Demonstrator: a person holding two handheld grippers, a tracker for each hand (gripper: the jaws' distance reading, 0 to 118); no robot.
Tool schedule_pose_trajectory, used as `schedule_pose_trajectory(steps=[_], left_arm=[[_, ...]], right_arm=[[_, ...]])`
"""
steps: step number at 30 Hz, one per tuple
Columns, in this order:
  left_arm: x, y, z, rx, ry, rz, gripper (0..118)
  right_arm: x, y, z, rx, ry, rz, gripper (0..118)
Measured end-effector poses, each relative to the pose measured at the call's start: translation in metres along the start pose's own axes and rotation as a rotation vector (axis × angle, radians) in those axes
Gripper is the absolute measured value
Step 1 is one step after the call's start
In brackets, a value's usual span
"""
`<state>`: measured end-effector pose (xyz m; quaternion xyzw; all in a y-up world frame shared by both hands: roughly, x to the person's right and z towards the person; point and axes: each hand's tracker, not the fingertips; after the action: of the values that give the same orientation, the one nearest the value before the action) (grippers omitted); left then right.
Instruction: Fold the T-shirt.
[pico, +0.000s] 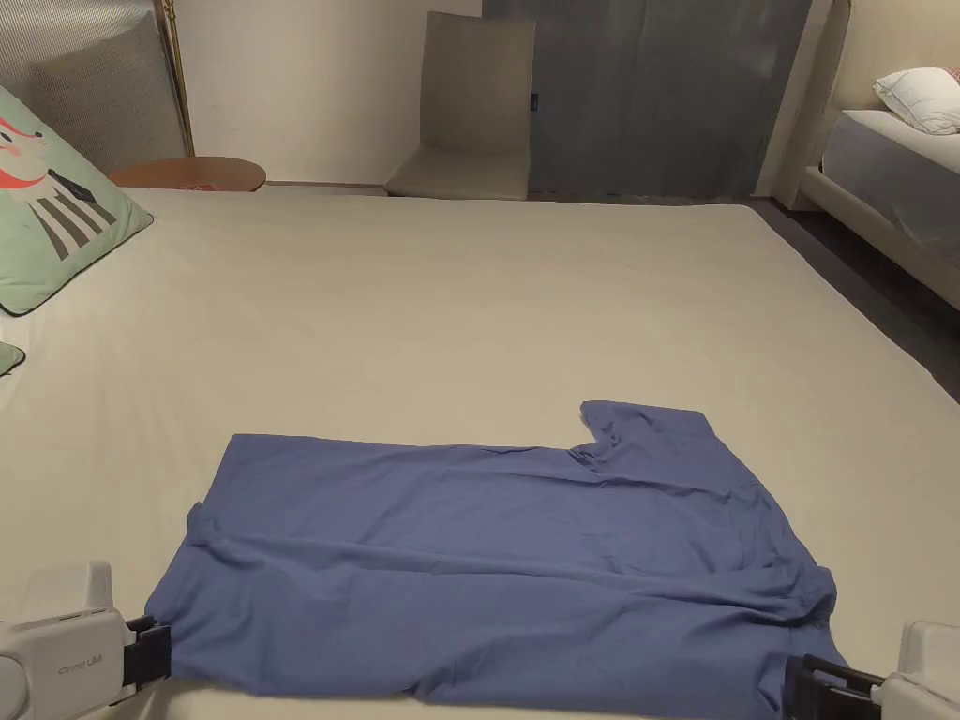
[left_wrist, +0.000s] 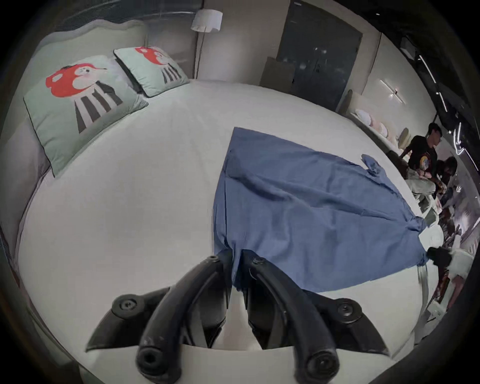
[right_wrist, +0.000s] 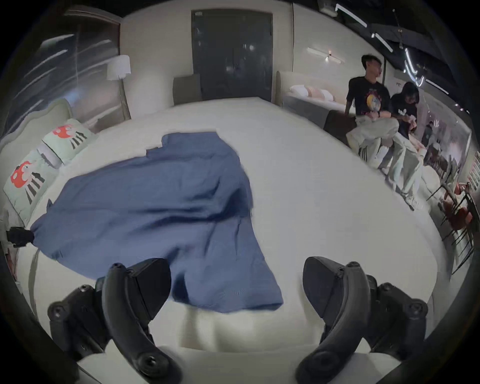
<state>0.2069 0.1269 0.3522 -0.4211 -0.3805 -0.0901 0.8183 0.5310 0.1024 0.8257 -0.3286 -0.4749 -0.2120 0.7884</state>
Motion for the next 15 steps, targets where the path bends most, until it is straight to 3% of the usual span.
schedule_pose_trajectory(steps=[2,5,6,8,15], left_arm=[[0.0,0.0,0.001,0.004,-0.006,0.001,5],[0.0,-0.001,0.007,0.004,-0.006,0.001,5],[0.001,-0.002,0.011,0.002,-0.006,0.001,5],[0.0,-0.002,0.019,-0.001,-0.01,0.006,5],[-0.011,-0.008,0.057,-0.008,-0.016,0.038,5]], right_arm=[[-0.001,-0.005,-0.011,-0.077,0.0,0.033,93],[-0.002,-0.012,-0.007,-0.049,0.029,0.021,32],[-0.002,-0.011,-0.002,-0.026,0.075,0.001,22],[-0.001,-0.005,0.008,-0.009,0.085,0.011,16],[0.014,0.022,0.062,0.07,0.129,-0.009,14]])
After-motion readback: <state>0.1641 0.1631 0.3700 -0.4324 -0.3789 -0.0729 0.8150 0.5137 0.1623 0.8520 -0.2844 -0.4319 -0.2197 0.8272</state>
